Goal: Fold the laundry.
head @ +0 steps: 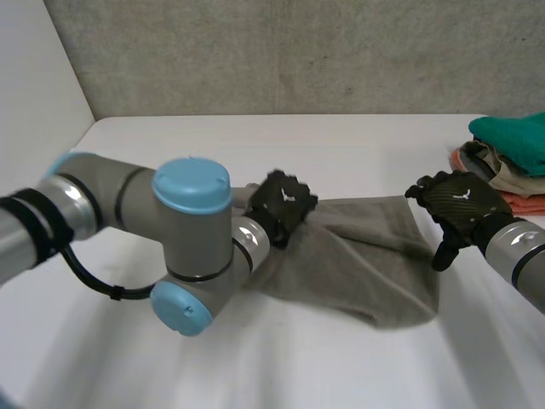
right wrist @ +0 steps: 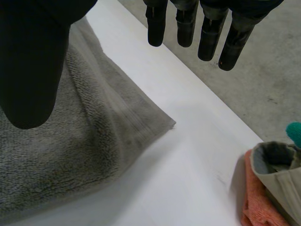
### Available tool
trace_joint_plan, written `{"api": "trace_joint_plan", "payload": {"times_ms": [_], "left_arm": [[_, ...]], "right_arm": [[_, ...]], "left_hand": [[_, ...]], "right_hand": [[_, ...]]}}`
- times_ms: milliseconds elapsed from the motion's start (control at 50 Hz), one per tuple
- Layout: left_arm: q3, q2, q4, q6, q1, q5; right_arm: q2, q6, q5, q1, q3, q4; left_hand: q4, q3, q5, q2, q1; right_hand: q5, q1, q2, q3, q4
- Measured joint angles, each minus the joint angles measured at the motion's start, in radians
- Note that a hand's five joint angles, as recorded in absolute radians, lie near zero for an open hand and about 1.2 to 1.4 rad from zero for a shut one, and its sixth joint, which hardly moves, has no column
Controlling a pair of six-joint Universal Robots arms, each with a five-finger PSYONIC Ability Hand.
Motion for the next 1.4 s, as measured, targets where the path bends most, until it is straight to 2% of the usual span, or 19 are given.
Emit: {"api": "trace_joint_plan", "payload": {"times_ms": [100,160,260,300,320,400,480,560,660,740,800,900,960,1080,1160,1280,1300,1400], "left_arm": [[-0.042,0.123,0.003,-0.001,0.0,-0.057],[-0.083,0.232,0.006,-0.002,0.003,-0.077],[-0.138,0.382,0.01,-0.003,0.005,-0.091],[-0.147,0.406,0.011,-0.003,0.005,-0.093],[-0.166,0.46,0.012,-0.003,0.004,-0.095],[-0.194,0.541,0.014,-0.005,0.003,-0.098],[-0.216,0.593,0.014,-0.008,0.001,-0.098],[-0.238,0.64,0.014,-0.01,-0.002,-0.098],[-0.265,0.692,0.015,-0.01,-0.005,-0.097],[-0.276,0.707,0.019,-0.007,-0.004,-0.097],[-0.278,0.707,0.02,-0.006,-0.001,-0.096],[-0.279,0.701,0.022,-0.006,0.011,-0.094],[-0.279,0.697,0.024,-0.007,0.025,-0.095],[-0.279,0.698,0.027,-0.01,0.034,-0.097],[-0.278,0.704,0.028,-0.011,0.033,-0.097],[-0.271,0.711,0.028,-0.012,0.029,-0.1],[-0.269,0.714,0.028,-0.012,0.027,-0.102],[-0.266,0.724,0.028,-0.012,0.025,-0.106]], "right_arm": [[-0.02,0.004,0.001,-0.026,-0.039,0.081],[-0.031,0.008,-0.007,-0.05,-0.079,0.191],[-0.026,0.035,-0.076,-0.087,-0.14,0.389],[-0.021,0.045,-0.094,-0.09,-0.145,0.407],[-0.004,0.083,-0.148,-0.095,-0.153,0.44],[0.046,0.18,-0.243,-0.093,-0.159,0.444],[0.105,0.262,-0.278,-0.087,-0.164,0.384],[0.168,0.347,-0.257,-0.067,-0.176,0.274],[0.221,0.438,-0.134,-0.024,-0.209,0.113],[0.213,0.445,-0.086,-0.01,-0.216,0.095],[0.193,0.43,-0.09,-0.009,-0.213,0.114],[0.078,0.32,-0.151,-0.031,-0.205,0.265],[-0.002,0.223,-0.186,-0.124,-0.217,0.381],[-0.027,0.195,-0.201,-0.251,-0.253,0.428],[0.038,0.251,-0.198,-0.243,-0.288,0.398],[0.205,0.361,-0.193,-0.134,-0.342,0.296],[0.267,0.391,-0.192,-0.089,-0.364,0.257],[0.393,0.435,-0.189,-0.012,-0.418,0.168]], "left_hand": [[0.0,0.0,0.0,0.001,0.0],[0.0,0.0,0.0,0.001,0.0],[0.0,0.0,0.0,0.001,0.001],[0.0,0.0,0.0,0.001,0.001],[0.002,0.002,0.0,0.001,0.001],[0.004,0.002,0.0,0.002,0.001],[0.004,0.002,0.0,0.002,0.001],[0.004,0.002,0.0,0.002,0.001],[0.004,0.002,0.0,0.002,0.001],[0.004,0.002,0.0,0.002,0.001],[0.004,0.002,0.0,0.002,0.001],[0.004,0.002,0.0,0.002,0.001],[0.004,0.002,0.0,0.002,0.001],[0.004,0.002,0.0,0.002,0.001],[0.004,0.002,0.0,0.002,0.001],[0.005,0.002,0.0,0.002,0.001],[0.005,0.003,0.0,0.002,0.001],[0.005,0.006,0.0,0.004,0.001]], "right_hand": [[0.0,0.0,0.0,0.0,0.0],[0.0,0.0,0.0,0.0,0.0],[0.0,0.0,0.0,0.0,0.0],[0.0,0.0,0.0,0.0,0.0],[0.0,0.0,0.0,0.0,0.0],[0.0,0.0,0.0,0.0,0.0],[0.0,0.0,0.0,0.0,0.0],[0.0,0.0,0.0,0.0,0.0],[0.0,0.0,0.0,0.0,0.0],[0.041,0.025,0.041,0.051,0.031],[0.055,0.04,0.065,0.074,0.051],[0.062,0.049,0.072,0.087,0.067],[0.062,0.049,0.072,0.087,0.067],[0.027,0.041,0.061,0.063,0.049],[-0.002,-0.005,-0.004,-0.002,-0.002],[-0.002,-0.005,-0.004,-0.002,-0.002],[-0.002,-0.005,-0.004,-0.002,-0.002],[-0.002,-0.005,-0.004,-0.002,-0.002]]}}
